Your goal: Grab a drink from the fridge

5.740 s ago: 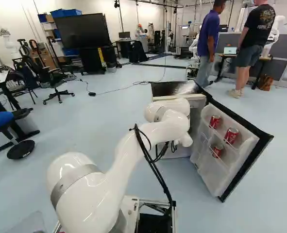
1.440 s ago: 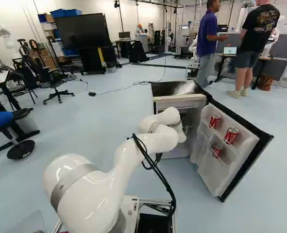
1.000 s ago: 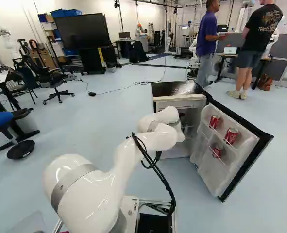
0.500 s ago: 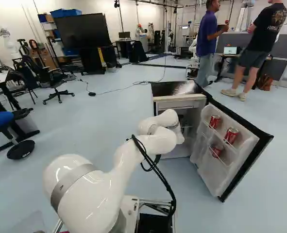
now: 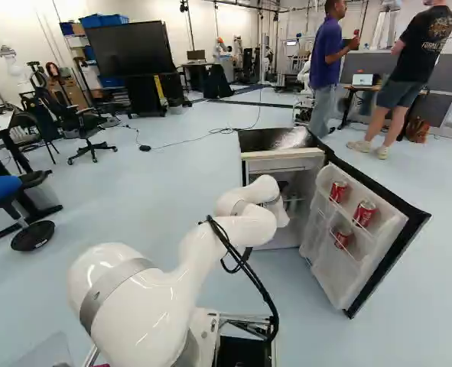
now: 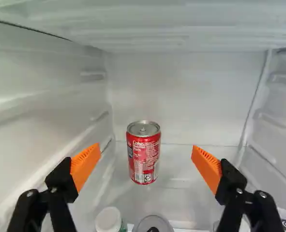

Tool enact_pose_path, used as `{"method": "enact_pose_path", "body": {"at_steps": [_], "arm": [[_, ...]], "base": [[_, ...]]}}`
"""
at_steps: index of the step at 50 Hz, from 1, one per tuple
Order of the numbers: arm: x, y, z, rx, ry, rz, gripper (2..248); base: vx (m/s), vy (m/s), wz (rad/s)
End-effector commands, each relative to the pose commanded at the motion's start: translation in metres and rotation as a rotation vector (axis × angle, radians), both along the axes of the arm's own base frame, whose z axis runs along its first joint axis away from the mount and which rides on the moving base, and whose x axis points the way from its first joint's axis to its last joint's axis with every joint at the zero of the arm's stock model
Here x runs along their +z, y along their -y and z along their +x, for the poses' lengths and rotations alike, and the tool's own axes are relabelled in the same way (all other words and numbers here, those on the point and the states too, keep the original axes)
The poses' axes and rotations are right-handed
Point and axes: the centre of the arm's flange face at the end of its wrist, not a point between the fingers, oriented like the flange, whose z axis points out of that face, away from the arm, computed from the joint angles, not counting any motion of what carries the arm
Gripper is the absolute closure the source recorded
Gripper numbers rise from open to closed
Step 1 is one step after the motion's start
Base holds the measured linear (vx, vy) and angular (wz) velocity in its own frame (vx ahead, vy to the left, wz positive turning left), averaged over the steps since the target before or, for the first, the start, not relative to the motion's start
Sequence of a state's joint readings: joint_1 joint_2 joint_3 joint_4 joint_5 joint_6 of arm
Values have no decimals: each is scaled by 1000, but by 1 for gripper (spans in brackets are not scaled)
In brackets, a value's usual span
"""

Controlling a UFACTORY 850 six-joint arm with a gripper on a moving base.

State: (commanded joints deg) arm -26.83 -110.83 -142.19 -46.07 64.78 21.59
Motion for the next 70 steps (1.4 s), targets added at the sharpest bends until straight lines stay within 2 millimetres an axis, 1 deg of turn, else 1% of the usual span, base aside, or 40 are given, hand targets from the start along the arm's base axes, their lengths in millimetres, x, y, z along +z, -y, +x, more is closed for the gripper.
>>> {"method": "enact_pose_path", "body": {"at_steps": [12, 13, 17, 18, 23, 24, 28, 29, 33, 34, 63, 70], "arm": [[0, -1, 1, 2, 3, -1, 4], [0, -1, 1, 2, 3, -1, 38], [0, -1, 1, 2, 3, -1, 38], [0, -1, 1, 2, 3, -1, 76], [0, -1, 1, 2, 3, -1, 76], [0, -1, 1, 2, 3, -1, 115], [0, -1, 1, 2, 3, -1, 115], [0, -1, 1, 2, 3, -1, 150], [0, -1, 1, 2, 3, -1, 150], [0, -1, 1, 2, 3, -1, 164], [0, -1, 1, 2, 3, -1, 166], [5, 0, 3, 2, 4, -2, 166]], "base": [[0, 0, 0], [0, 0, 0], [0, 0, 0], [0, 0, 0], [0, 0, 0], [0, 0, 0], [0, 0, 0], [0, 0, 0], [0, 0, 0], [0, 0, 0], [0, 0, 0], [0, 0, 0]]}}
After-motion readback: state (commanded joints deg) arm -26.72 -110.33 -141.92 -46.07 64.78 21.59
